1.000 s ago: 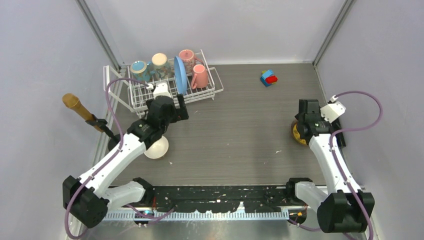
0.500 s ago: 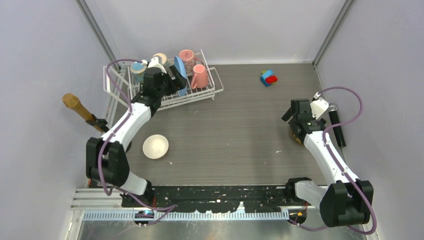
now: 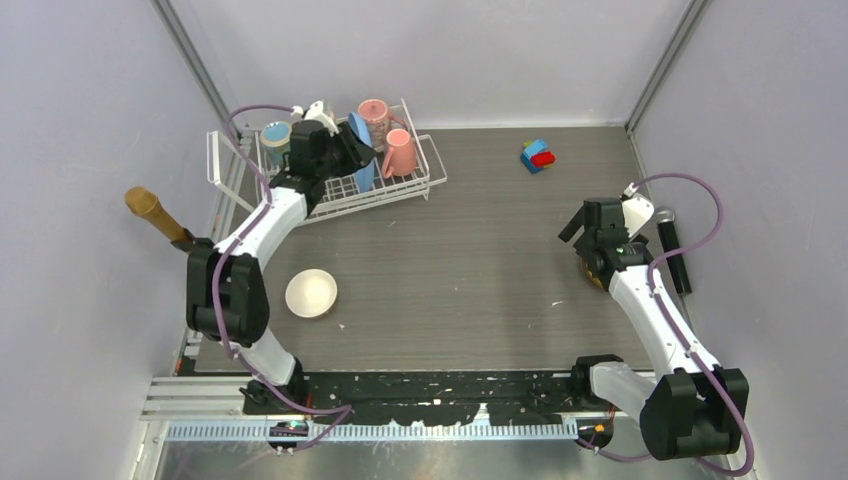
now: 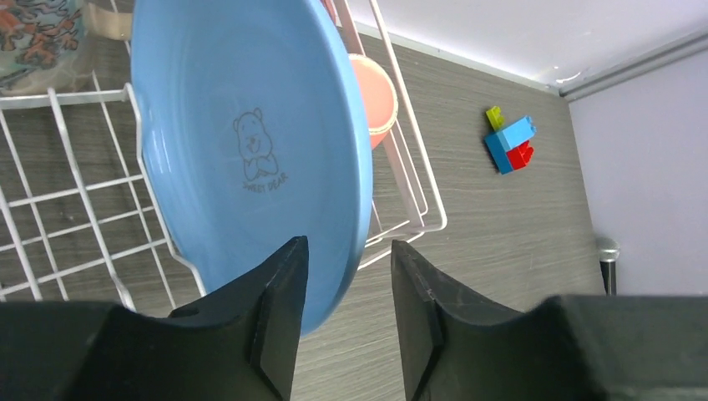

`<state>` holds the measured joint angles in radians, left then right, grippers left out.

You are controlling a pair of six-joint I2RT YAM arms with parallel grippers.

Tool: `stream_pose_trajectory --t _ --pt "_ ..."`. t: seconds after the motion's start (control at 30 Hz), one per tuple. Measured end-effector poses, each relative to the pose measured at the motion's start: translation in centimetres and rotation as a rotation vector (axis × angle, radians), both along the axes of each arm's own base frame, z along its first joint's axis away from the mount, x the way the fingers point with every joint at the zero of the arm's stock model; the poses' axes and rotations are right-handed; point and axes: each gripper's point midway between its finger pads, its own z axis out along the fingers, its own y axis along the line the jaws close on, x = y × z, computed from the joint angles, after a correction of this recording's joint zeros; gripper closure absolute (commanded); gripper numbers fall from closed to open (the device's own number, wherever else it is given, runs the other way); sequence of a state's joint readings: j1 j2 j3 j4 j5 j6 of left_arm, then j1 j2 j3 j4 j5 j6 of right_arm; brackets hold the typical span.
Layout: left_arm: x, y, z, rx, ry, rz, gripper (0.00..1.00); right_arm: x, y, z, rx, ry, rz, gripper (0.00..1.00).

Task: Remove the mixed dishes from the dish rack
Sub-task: Pick up the plate from the dish rack.

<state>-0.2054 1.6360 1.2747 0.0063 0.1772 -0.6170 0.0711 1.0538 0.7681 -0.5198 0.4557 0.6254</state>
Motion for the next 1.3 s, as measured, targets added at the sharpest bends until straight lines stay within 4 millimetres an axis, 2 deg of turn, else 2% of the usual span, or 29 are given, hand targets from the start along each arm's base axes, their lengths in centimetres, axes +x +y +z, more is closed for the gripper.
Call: stream_pose_trajectory --t 0.13,0.37,0.63,0.83,0.97,1.07,1.2,1.3 --pt "0.4 -0.4 0.2 -0.004 -0.005 -0.021 0.69 0.0 0.2 -0.1 0.007 0.002 0.010 0.00" --pt "0.4 -0.5 0.3 0.007 -0.015 -0.038 1.00 0.0 0.4 -0.1 0.012 0.002 0.019 0.00" --pt "0.6 -0.9 1.7 0.019 -0.061 -0.077 1.00 0.0 0.6 -0.1 0.018 0.007 0.035 0.00" --pt "-0.2 -1.5 3.1 0.015 -0.091 -0.119 1.00 -0.1 0.6 0.1 0.016 -0.002 0.041 0.00" --pt "-1.4 -1.6 5.5 0.016 -0.138 -0.139 1.00 -0.3 0.6 0.7 0.016 -0.025 0.043 0.00" --pt "-2.8 -1.3 8.3 0.029 -0.202 -0.146 1.00 -0.3 0.7 0.9 0.022 -0.033 0.049 0.00" --pt "-5.7 -1.2 12.1 0.073 -0.320 -0.166 1.00 -0.3 1.0 0.8 0.032 -0.031 0.059 0.00" --pt "-8.5 -2.8 14.4 0.124 -0.403 -0.233 1.00 -0.2 1.3 0.8 0.045 -0.033 0.073 0.00"
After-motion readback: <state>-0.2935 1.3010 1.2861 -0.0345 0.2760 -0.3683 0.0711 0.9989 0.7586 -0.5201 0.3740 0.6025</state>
